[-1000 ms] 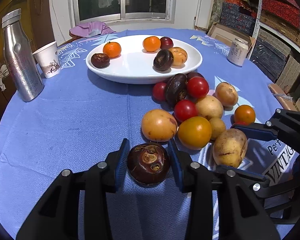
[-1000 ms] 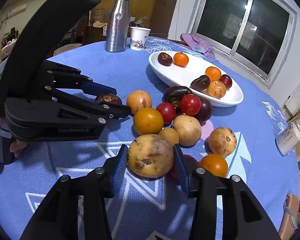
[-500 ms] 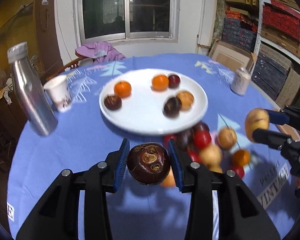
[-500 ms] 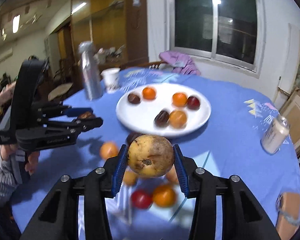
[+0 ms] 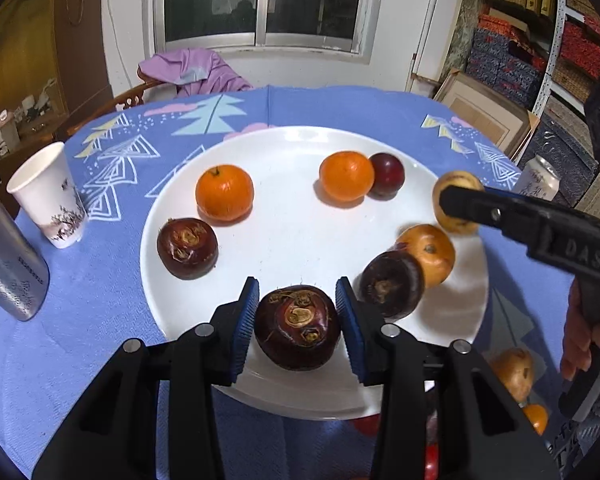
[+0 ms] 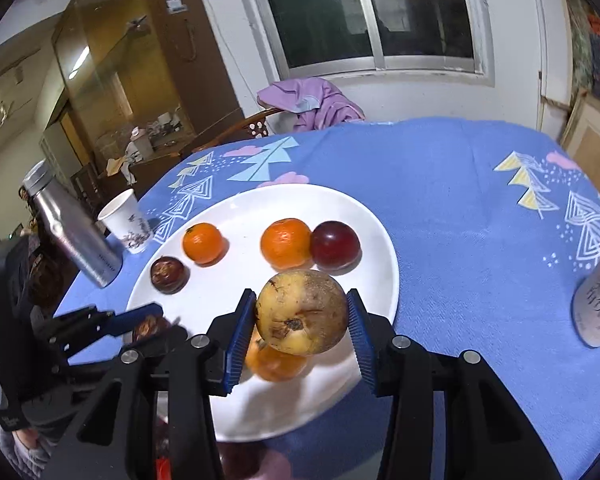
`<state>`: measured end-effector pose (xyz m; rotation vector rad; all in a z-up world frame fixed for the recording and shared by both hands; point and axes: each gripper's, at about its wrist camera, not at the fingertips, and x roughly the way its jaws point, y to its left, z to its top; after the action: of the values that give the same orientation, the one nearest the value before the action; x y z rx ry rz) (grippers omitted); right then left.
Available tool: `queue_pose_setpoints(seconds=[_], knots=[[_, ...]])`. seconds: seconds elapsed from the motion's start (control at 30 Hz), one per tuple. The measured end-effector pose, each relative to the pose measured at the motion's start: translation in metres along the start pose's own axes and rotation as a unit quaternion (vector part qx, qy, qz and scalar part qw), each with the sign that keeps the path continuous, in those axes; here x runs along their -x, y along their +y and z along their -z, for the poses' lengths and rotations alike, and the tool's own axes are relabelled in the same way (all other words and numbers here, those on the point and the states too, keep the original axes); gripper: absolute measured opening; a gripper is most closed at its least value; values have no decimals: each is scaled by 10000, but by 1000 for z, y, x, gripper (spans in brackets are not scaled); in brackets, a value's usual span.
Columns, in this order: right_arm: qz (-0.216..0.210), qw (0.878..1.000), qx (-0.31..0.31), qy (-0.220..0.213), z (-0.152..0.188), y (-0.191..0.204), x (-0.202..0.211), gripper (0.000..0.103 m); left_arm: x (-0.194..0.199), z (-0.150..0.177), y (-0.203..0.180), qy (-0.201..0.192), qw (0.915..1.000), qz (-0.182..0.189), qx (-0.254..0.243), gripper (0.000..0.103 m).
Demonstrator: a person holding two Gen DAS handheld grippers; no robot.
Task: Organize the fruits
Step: 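Carry both fruits over the white plate and open both grippers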
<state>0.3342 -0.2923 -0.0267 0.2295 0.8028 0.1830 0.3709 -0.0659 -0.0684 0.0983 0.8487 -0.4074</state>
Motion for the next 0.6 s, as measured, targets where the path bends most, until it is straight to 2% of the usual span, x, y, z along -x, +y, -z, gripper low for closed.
queue_pose_setpoints(seconds=[0.1,0.27,0.33,0.6], knots=[[-99,9997,-221,-49,1,-6,-1,51,-1,1,4,-45,9999,-81,54,55],[-190,9994,-182,-236,3,1,27,52,18,6,11,-163,9996,-39,228,57],[-250,9992,-66,-300,9,7,46,55,30,14,11,-234,9994,-74,255,69],[-301,9984,298,-383,82,19,110,67,63,75,-1,-106,9997,-231,-10,69]])
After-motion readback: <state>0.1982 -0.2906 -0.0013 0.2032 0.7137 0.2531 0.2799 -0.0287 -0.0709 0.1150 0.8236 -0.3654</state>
